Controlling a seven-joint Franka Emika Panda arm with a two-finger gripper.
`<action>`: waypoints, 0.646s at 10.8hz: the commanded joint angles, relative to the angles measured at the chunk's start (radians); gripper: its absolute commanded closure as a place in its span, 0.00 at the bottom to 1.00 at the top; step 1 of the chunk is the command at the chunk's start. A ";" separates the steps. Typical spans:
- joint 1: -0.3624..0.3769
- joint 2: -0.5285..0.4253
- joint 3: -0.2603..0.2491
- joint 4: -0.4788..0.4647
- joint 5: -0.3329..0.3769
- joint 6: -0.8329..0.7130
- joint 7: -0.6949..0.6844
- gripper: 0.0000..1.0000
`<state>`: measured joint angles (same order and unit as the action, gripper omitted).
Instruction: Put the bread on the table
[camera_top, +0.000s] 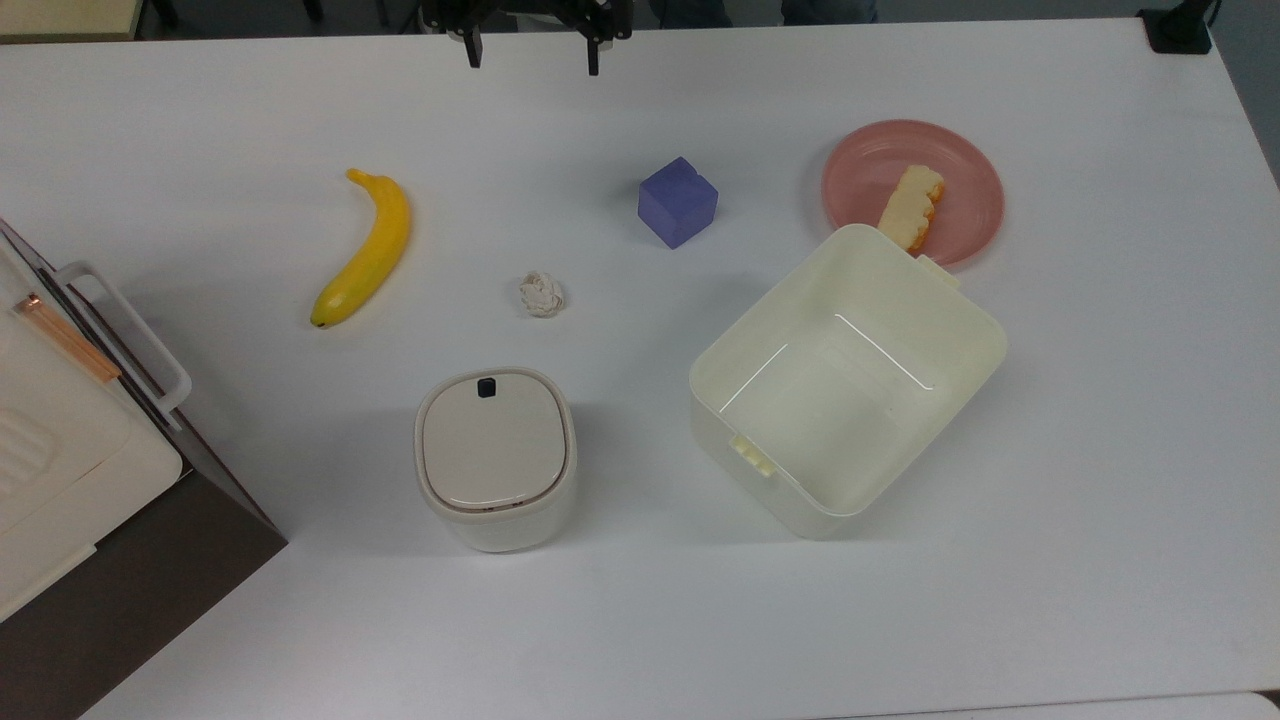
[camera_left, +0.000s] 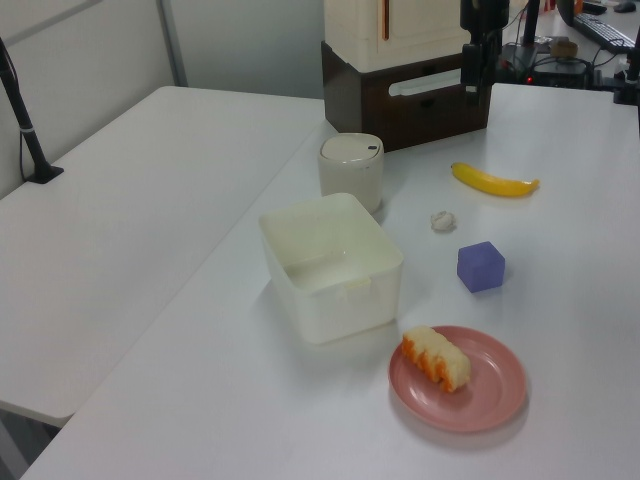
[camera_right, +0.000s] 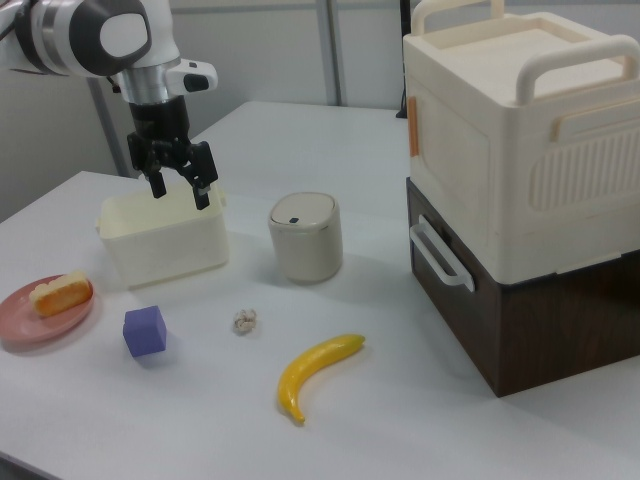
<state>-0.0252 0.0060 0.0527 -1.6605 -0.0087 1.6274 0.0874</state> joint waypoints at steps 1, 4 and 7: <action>0.010 -0.001 -0.002 0.005 0.019 -0.032 -0.018 0.00; 0.083 0.037 0.009 -0.016 0.044 -0.015 0.046 0.00; 0.239 0.068 0.009 -0.073 0.059 0.130 0.213 0.00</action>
<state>0.0965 0.0665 0.0693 -1.6774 0.0392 1.6486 0.1676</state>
